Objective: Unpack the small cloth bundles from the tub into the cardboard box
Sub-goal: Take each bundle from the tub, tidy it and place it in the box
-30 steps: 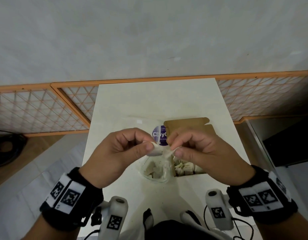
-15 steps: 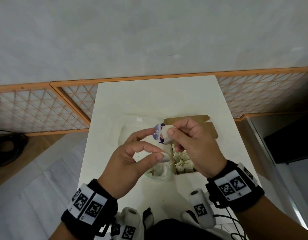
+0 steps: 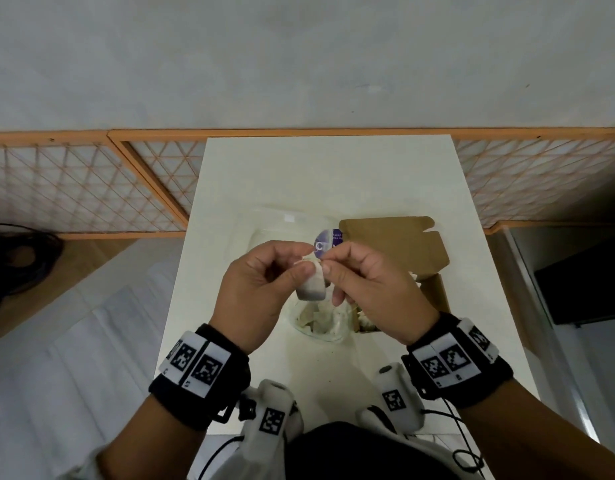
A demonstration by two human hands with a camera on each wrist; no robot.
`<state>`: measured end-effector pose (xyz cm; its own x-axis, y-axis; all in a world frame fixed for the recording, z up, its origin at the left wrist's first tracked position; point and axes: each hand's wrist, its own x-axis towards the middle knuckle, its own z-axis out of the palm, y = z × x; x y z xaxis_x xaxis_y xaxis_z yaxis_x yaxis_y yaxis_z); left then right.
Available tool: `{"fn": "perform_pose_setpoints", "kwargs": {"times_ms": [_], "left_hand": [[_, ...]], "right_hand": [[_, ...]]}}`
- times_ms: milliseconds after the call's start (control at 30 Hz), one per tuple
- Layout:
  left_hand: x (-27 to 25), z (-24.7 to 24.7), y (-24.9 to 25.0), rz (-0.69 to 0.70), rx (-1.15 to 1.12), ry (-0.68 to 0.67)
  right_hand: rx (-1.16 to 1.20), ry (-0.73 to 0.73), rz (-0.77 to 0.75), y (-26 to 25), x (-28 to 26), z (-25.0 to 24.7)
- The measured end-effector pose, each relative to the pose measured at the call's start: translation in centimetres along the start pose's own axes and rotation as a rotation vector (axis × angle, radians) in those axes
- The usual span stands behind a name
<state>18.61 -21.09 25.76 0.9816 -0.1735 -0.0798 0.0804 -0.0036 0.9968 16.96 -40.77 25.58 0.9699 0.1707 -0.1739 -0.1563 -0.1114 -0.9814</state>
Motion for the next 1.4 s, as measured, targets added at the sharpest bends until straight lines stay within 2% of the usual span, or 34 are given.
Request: {"fn": "perform_pose_setpoints", "kwargs": {"times_ms": [100, 167, 267, 433, 667, 767, 900, 1033, 1233, 1400], "left_hand": [[-0.1, -1.6, -1.5, -0.101, 0.006, 0.031], [-0.4, -2.9, -3.1, -0.15, 0.101, 0.052], [-1.4, -4.2, -4.9, -0.231, 0.183, 0.08], [-2.7, -5.4, -6.8, -0.317, 0.166, 0.109], [-2.9, -5.8, -8.0, -0.352, 0.199, 0.093], [-2.5, -5.6, -8.1, -0.352, 0.24, 0.084], [-2.0, -5.1, -7.6, -0.349, 0.26, 0.066], [-1.9, -4.5, -7.3, -0.358, 0.265, 0.037], [-2.1, -4.1, -7.0, -0.361, 0.278, 0.026], [-1.7, -4.3, -7.1, -0.367, 0.286, 0.028]], "right_hand": [[-0.299, 0.009, 0.137, 3.7, 1.9, 0.1], [-0.482, -0.05, 0.24, 7.3, 3.3, 0.4], [-0.643, -0.198, 0.345, 12.1, 5.1, 1.6], [-0.81, -0.324, 0.435, 15.4, 6.9, 4.2], [-1.012, -0.33, 0.418, 17.4, 7.5, 6.5], [-1.163, -0.347, 0.353, 18.1, 7.6, 7.2], [-1.332, -0.265, 0.26, 19.2, 7.1, 7.7], [-1.375, -0.229, 0.177, 18.4, 6.2, 7.5], [-1.387, -0.333, 0.168, 17.6, 5.8, 6.5], [-1.145, -0.276, 0.229, 14.7, 4.4, 4.6]]}}
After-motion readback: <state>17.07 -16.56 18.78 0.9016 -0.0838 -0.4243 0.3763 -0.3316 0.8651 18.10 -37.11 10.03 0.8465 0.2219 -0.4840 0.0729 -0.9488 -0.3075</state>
